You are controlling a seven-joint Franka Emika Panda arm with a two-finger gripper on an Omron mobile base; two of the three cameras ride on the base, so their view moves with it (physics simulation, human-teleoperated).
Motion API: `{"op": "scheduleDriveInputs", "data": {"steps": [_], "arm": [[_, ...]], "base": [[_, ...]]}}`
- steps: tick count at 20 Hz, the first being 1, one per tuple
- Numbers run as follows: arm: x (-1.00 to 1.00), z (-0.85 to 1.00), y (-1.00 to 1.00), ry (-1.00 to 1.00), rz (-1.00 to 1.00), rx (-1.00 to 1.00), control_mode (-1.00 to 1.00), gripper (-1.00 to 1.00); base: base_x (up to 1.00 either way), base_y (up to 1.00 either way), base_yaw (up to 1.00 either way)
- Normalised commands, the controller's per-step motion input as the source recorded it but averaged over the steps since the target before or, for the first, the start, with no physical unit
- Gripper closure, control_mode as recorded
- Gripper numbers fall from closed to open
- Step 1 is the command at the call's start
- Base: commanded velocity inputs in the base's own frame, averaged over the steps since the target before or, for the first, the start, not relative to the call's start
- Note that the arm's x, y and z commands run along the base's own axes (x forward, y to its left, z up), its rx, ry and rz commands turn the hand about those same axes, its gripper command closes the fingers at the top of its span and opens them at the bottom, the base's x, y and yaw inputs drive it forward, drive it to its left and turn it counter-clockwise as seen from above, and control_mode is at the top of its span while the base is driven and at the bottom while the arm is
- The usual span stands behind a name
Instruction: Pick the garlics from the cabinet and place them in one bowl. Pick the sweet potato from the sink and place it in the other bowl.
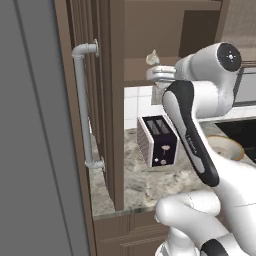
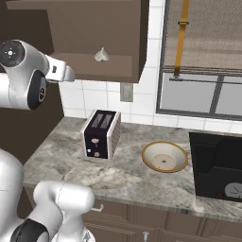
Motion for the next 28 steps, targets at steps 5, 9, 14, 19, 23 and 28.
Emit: {"op": "scheduleDriveInputs", "data": {"steps": [5, 9, 14, 19, 23, 28], "arm": [[-0.68, 0.0, 0.0, 0.33, -0.11, 0.0, -1.0, 1.0], [-0.41, -0.04, -0.03, 0.43, -0.1, 0.0, -1.0, 1.0], [-0.46, -0.33, 0.0, 0.2, -0.06, 0.0, -1.0, 1.0], [-0.5, -0.27, -0.52, -0.06, -0.02, 0.0, -1.0, 1.0], [-0.28, -0.27, -0.98, -0.1, 0.0, 0.0, -1.0, 1.0], [-0.06, -0.17, -0.97, -0.05, 0.0, 0.0, -1.0, 1.0]], "base": [[0.0, 0.0, 0.0], [0.0, 0.0, 0.0], [0.0, 0.0, 0.0], [0.0, 0.0, 0.0], [0.0, 0.0, 0.0], [0.0, 0.0, 0.0]]}}
